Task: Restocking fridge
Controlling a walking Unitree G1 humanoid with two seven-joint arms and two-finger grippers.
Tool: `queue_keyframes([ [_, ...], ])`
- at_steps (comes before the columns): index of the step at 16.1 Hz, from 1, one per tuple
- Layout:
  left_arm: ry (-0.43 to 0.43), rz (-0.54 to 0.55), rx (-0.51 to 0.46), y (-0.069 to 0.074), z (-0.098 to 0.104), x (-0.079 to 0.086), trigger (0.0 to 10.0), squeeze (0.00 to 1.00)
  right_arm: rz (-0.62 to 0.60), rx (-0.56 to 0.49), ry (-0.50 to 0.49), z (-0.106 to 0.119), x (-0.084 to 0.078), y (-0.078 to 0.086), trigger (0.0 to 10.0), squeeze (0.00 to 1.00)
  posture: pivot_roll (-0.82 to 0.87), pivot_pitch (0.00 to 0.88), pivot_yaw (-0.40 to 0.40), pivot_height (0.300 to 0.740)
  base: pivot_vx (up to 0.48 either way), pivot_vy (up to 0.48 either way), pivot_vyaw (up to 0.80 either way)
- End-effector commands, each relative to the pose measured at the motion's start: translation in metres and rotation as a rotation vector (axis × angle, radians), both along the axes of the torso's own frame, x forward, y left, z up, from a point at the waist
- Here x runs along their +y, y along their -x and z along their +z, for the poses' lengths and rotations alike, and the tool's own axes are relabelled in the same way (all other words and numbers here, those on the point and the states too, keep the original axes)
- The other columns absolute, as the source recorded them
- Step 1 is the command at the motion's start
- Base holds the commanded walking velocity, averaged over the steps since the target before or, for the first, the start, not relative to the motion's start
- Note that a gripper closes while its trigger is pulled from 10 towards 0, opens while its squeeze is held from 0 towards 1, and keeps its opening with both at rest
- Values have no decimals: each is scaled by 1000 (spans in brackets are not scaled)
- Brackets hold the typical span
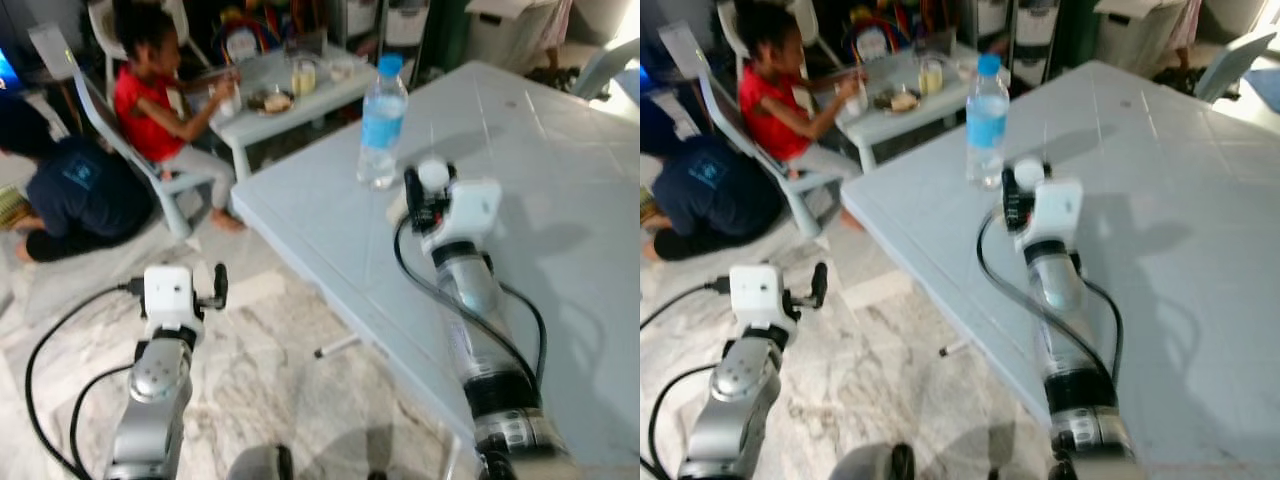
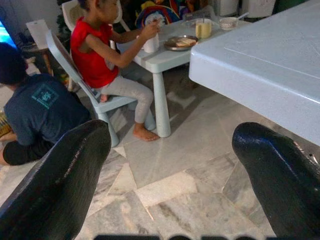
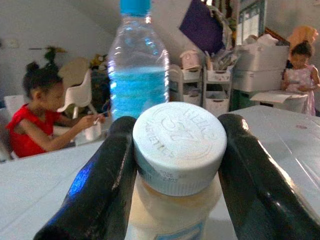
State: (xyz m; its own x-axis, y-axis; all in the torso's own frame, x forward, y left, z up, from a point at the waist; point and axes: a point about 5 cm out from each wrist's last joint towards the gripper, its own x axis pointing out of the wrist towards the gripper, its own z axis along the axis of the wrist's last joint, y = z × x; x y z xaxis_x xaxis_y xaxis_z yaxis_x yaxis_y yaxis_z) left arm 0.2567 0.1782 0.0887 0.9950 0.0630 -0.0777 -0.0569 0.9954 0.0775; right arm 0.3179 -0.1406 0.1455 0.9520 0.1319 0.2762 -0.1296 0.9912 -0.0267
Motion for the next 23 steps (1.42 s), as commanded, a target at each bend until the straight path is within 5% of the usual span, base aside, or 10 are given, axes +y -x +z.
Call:
queue_keyframes([
  [1, 0, 20, -2, 2, 1, 4, 10000, 0, 29, 49, 15, -8, 5, 5, 10000, 0, 39, 49, 66, 740, 0, 0, 0],
  [5, 37, 41, 5, 6, 1, 6, 10000, 0, 61, 54, 63, -8, 9, 22, 10000, 0, 22, 41, 72, 740, 0, 445, 0],
  [10, 13, 25, -33, -3, 12, 3, 10000, 0, 128, 9, 126, 9, 22, 21, 10000, 0, 17, 51, 62, 740, 0, 480, 800],
  [17, 27, 26, -10, 3, 3, -4, 10000, 0, 206, 35, 137, 7, 28, 25, 10000, 0, 12, 43, 51, 740, 0, 456, 796],
  [23, -33, 141, 17, 39, -11, 24, 10000, 0, 136, 99, 164, -9, 4, 34, 10000, 0, 9, 35, 47, 740, 0, 44, 781],
])
